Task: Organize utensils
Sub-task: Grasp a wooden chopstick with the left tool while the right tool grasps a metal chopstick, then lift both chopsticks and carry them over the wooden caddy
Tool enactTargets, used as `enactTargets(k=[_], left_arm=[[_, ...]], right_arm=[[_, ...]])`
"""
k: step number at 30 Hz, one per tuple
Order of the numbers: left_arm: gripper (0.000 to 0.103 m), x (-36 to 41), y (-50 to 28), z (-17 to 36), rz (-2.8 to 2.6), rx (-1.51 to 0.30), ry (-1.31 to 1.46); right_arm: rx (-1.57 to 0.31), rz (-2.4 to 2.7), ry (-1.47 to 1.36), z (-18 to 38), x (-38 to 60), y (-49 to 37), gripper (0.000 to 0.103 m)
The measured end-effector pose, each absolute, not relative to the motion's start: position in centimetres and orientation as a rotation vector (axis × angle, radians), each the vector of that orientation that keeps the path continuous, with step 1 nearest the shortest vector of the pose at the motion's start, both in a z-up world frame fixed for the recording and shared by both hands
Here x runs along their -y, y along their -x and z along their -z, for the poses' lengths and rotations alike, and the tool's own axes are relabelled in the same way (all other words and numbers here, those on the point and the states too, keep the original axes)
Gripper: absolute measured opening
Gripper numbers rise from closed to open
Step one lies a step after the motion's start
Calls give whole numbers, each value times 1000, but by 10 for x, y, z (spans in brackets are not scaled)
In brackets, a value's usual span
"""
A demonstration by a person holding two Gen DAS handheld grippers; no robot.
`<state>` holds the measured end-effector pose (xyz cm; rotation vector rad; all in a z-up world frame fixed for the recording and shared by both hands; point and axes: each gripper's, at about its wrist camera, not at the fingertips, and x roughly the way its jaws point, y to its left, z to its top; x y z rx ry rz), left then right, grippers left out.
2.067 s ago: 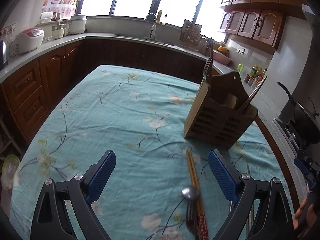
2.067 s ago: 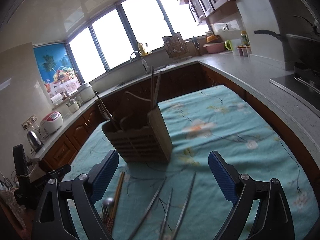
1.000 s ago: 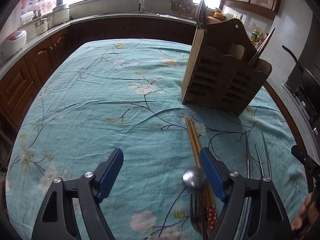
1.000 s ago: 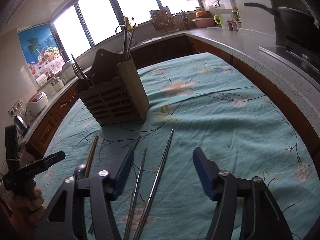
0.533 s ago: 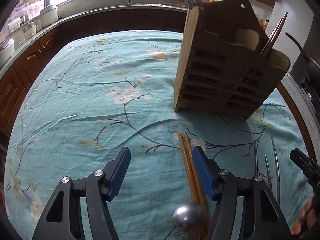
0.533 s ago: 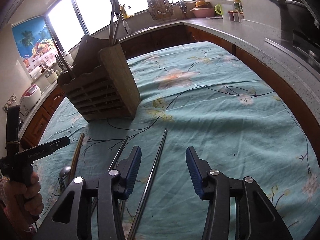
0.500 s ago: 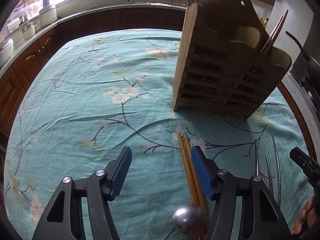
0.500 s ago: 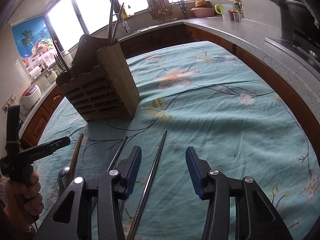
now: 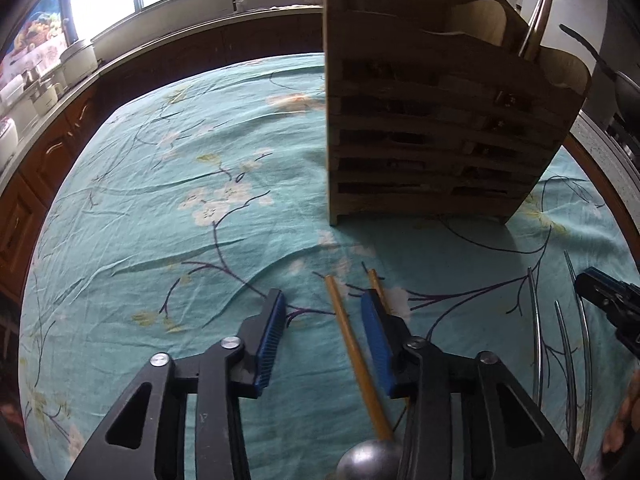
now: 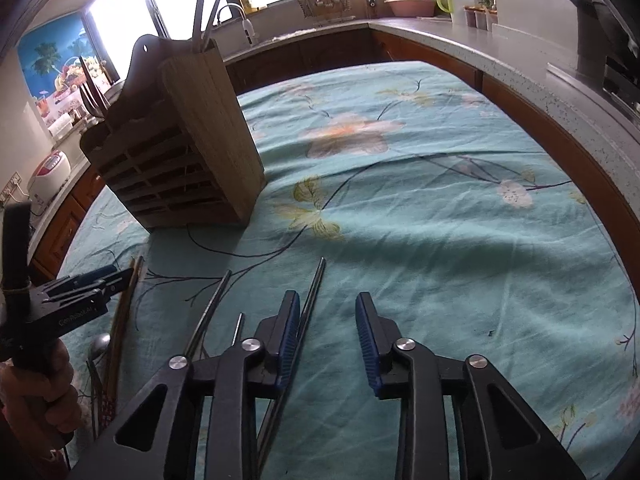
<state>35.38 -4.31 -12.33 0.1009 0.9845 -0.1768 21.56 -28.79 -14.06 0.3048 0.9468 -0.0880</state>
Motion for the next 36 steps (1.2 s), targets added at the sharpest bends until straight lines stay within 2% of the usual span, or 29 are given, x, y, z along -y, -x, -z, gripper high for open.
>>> enactTargets(k=[8, 10, 12, 13, 23, 36], left_arm=[[7, 54, -363, 124, 217, -998, -87], [7, 57, -363, 125, 220, -996, -94], [6, 57, -363, 125, 228, -1000, -84], [6, 57, -363, 124, 235, -1003, -69], [5, 39, -335, 93, 308, -953, 63], [5, -9, -258, 21, 337, -803, 137]], right_arm=[[-982, 88, -230, 143, 279, -237, 27], [-997, 87, -189, 143, 273, -243, 27], [-1011, 93, -115, 144, 265, -248, 20], [-1012, 88, -95, 144, 262, -250, 7], [-943, 7, -286, 118, 274, -229, 4], [-783, -47, -305, 51, 265, -191, 4]])
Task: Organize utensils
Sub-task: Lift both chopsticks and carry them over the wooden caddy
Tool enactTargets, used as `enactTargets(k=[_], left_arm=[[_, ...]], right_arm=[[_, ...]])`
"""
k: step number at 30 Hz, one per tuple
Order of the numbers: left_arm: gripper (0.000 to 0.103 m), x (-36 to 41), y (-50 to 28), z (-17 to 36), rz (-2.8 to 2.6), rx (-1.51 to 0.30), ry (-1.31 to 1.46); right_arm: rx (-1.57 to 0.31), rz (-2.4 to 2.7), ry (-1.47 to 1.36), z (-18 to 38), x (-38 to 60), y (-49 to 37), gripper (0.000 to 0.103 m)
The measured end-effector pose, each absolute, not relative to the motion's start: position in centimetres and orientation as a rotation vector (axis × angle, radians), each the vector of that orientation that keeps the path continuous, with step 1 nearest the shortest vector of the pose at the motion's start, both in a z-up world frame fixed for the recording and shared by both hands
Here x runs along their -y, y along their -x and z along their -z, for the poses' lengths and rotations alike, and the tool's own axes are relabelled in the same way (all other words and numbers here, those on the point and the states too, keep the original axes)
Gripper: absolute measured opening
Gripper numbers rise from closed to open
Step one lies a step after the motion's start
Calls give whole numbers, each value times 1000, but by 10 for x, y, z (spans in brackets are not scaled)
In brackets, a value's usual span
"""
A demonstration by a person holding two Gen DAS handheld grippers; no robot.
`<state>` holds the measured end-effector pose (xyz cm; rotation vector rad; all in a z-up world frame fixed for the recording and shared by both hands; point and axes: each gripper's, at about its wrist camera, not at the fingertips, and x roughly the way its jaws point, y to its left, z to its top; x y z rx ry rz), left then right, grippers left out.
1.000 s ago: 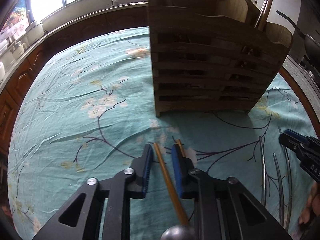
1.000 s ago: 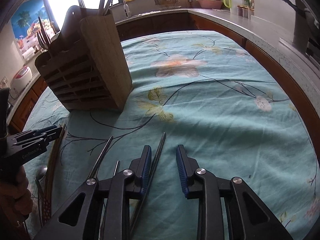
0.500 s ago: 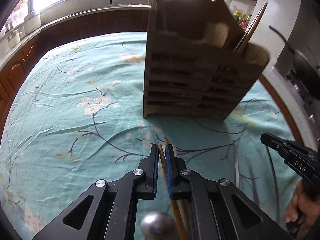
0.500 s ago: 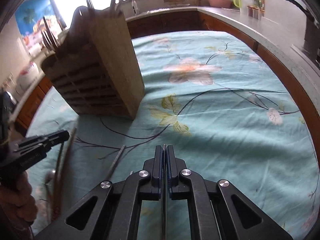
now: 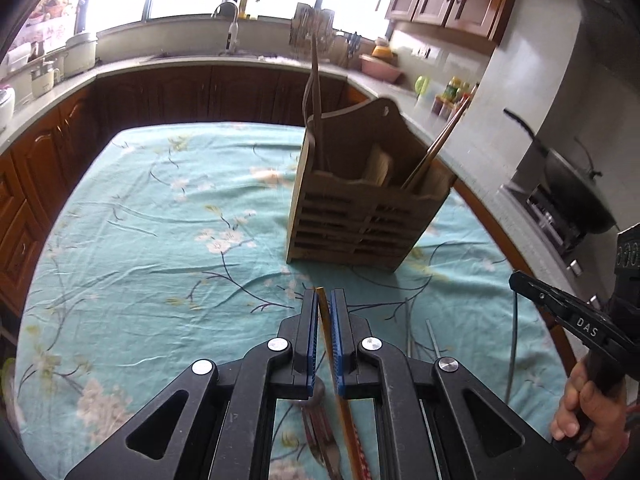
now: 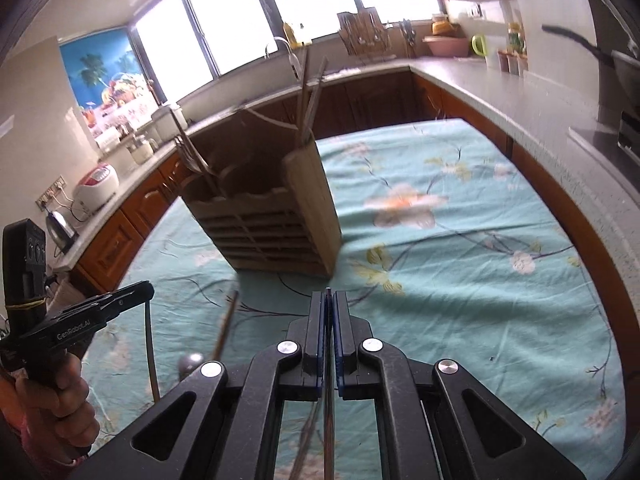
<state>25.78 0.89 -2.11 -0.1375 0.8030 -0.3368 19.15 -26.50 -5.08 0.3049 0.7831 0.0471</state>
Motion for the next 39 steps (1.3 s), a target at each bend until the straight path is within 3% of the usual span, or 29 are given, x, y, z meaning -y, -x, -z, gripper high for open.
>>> enactTargets(k=[20, 39], left_arm=[[4, -45, -178, -30, 379, -668, 157], [3, -64, -166, -60, 375, -502, 225]], right_arm=[[-620, -56, -286, -14, 252, -149, 4], [-479, -52, -294, -52, 256, -149, 4]])
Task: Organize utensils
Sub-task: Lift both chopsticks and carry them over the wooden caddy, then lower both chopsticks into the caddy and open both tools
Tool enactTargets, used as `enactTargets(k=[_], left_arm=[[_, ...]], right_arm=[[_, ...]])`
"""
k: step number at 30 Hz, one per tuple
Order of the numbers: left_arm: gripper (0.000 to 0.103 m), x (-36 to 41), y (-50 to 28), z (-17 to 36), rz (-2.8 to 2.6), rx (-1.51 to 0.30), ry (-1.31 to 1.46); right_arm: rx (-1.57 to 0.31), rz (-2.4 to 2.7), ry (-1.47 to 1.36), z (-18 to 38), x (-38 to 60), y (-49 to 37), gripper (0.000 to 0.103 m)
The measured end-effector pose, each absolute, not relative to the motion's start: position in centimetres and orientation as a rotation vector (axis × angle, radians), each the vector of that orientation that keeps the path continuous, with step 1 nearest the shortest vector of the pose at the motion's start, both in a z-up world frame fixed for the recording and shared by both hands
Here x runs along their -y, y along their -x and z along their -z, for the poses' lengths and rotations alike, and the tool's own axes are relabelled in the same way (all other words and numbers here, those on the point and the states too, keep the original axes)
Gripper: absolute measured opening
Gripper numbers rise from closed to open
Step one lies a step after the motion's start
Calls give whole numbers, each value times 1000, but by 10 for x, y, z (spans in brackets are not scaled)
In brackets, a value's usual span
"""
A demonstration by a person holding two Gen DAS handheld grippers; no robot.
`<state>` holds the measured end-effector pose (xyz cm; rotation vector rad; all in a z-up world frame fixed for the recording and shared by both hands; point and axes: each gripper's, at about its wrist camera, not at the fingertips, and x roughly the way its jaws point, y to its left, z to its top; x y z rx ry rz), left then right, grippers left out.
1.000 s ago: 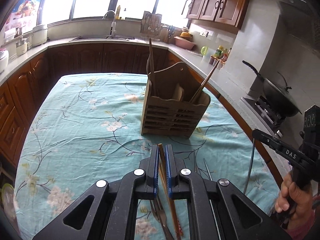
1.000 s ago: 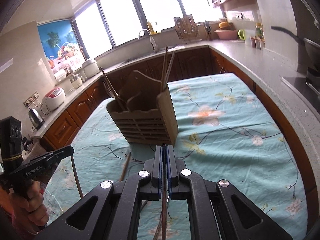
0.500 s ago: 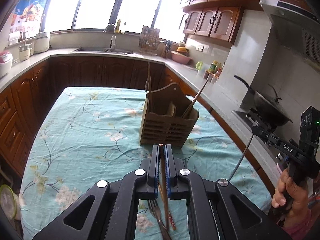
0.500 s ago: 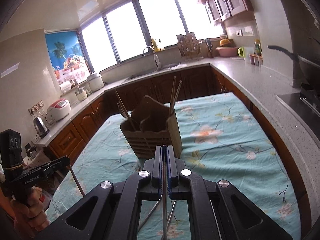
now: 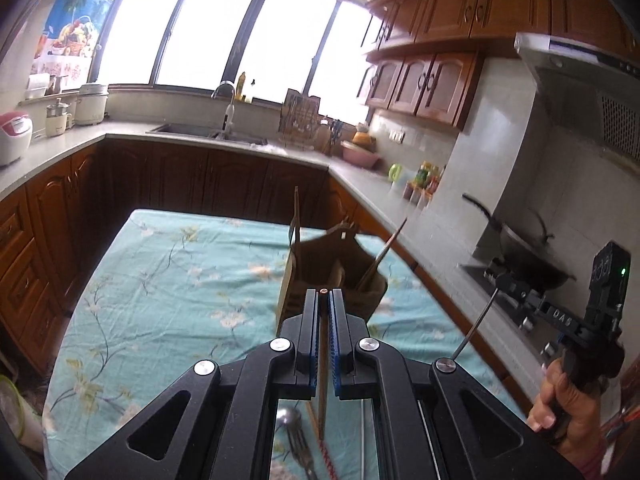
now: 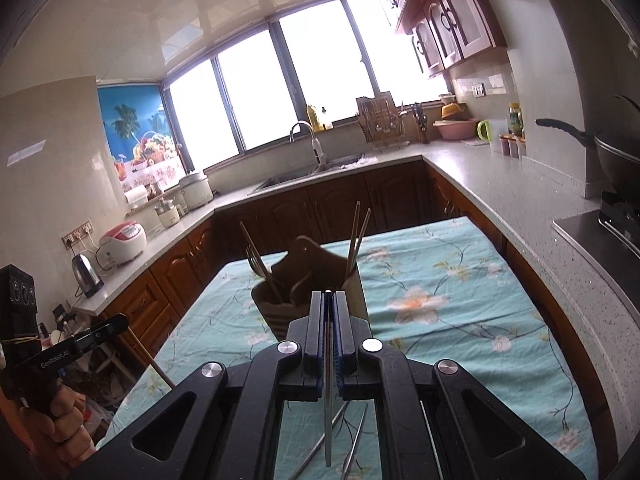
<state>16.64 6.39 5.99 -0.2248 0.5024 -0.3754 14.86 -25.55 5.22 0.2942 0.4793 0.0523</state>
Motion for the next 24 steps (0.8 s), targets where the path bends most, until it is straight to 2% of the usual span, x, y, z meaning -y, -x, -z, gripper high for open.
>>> enactTargets(k=[14, 24], left_arm=[[3, -64, -210, -84, 363, -313, 271], [3, -51, -284, -67, 318, -265, 325]], right_arm=[[-309, -20, -317, -94, 266, -192, 4], [-224, 17, -287, -117, 265, -245, 4]])
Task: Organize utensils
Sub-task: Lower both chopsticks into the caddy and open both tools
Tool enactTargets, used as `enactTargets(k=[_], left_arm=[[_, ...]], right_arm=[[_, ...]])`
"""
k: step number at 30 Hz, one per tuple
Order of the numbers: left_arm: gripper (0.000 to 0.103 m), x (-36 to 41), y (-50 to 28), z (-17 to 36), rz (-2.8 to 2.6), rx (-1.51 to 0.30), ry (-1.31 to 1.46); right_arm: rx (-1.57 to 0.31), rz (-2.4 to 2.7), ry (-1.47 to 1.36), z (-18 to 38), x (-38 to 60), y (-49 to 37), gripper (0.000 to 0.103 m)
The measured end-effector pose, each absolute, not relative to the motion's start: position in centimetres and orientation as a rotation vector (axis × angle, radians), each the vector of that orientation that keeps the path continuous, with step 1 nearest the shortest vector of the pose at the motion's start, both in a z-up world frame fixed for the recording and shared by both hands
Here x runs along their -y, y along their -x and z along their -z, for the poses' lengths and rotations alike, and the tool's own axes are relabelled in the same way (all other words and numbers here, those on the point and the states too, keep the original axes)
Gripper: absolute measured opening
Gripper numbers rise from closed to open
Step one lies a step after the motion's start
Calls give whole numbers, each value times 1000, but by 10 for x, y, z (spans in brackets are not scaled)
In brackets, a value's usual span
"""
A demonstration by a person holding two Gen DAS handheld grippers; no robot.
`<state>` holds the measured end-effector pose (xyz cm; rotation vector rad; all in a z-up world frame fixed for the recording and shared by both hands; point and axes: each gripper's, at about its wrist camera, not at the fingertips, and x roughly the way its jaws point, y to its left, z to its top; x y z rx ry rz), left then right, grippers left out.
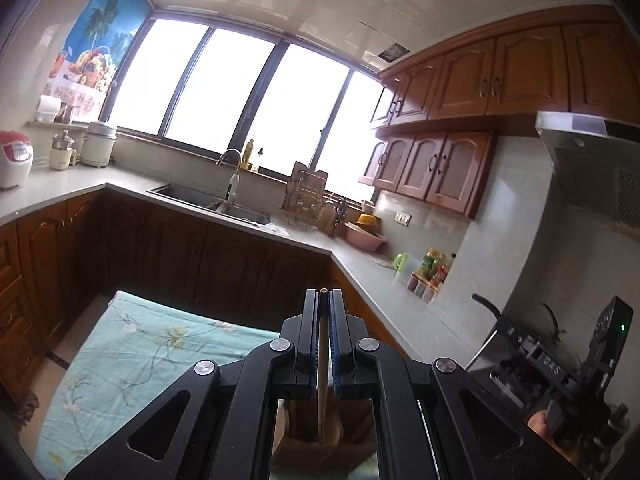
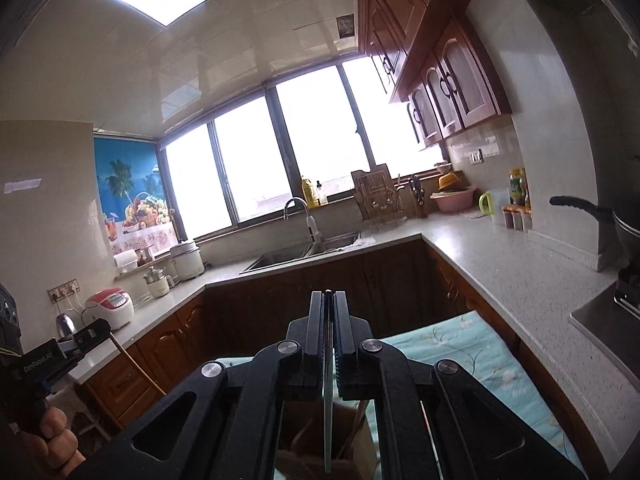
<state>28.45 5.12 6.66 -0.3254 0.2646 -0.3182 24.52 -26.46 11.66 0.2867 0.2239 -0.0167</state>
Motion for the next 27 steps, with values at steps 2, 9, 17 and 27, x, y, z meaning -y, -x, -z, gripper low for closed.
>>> enactTargets(k=[2, 9, 17, 27], left_arm=[[3, -46, -299, -57, 311, -268, 331], [3, -29, -349, -12, 283, -330, 348], [3, -13, -392, 24, 273, -397, 340], [4, -14, -399, 26, 269, -455, 295]], right_arm=[[-217, 27, -289, -114, 267, -255, 4], [-240, 45, -316, -84, 277, -280, 4], [-313, 43, -355, -32, 279, -293, 4], [-394, 36, -384, -7, 280, -305, 4]])
